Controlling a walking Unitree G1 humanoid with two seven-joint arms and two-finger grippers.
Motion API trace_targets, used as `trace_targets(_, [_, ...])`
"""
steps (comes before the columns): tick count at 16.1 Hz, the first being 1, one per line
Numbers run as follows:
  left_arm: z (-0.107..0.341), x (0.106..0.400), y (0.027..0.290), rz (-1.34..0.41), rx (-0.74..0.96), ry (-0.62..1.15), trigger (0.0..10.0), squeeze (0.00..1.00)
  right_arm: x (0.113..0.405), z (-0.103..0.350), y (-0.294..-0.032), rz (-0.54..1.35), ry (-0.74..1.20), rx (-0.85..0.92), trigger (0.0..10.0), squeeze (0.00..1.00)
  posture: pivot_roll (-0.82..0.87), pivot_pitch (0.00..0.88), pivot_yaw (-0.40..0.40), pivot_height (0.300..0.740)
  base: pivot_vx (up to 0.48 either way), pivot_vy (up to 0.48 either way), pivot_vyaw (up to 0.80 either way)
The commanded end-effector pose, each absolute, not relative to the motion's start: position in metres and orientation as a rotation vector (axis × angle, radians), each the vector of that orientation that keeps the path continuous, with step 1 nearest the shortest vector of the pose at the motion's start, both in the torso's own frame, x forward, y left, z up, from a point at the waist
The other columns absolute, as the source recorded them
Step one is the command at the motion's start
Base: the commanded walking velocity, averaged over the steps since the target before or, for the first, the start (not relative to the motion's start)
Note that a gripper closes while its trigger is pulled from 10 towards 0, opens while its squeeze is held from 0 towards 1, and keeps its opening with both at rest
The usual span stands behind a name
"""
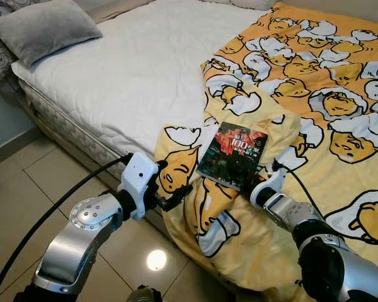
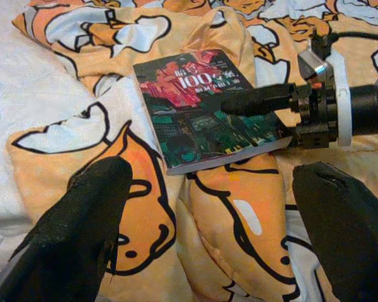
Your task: Clean up the room
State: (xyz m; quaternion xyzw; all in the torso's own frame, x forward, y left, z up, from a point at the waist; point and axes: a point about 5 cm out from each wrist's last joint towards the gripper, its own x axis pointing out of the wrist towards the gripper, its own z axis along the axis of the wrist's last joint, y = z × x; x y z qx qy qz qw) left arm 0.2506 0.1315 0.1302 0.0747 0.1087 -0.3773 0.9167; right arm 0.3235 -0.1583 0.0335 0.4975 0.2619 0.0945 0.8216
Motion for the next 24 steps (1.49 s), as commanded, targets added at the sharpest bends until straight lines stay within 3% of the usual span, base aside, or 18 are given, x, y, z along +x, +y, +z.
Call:
trace_targets(1, [0.130,0.252,0.131,-0.781,0.171,0.225,10.0,0.48,0.325,0.035,-0.161,0.188,0.543,1.056,0.0,0.00,-0.01,0.081,0.059,0.740,0.000,0.000,0.00])
trace_targets(24, [0.133,0.280,0.125,-0.795,0.159,0.189,10.0,0.48,0.327,0.042,-0.181,0.208,0.438,1.004,0.0,0.00,-0.07,0.000,0.107,0.740,0.000,0.000,0.00])
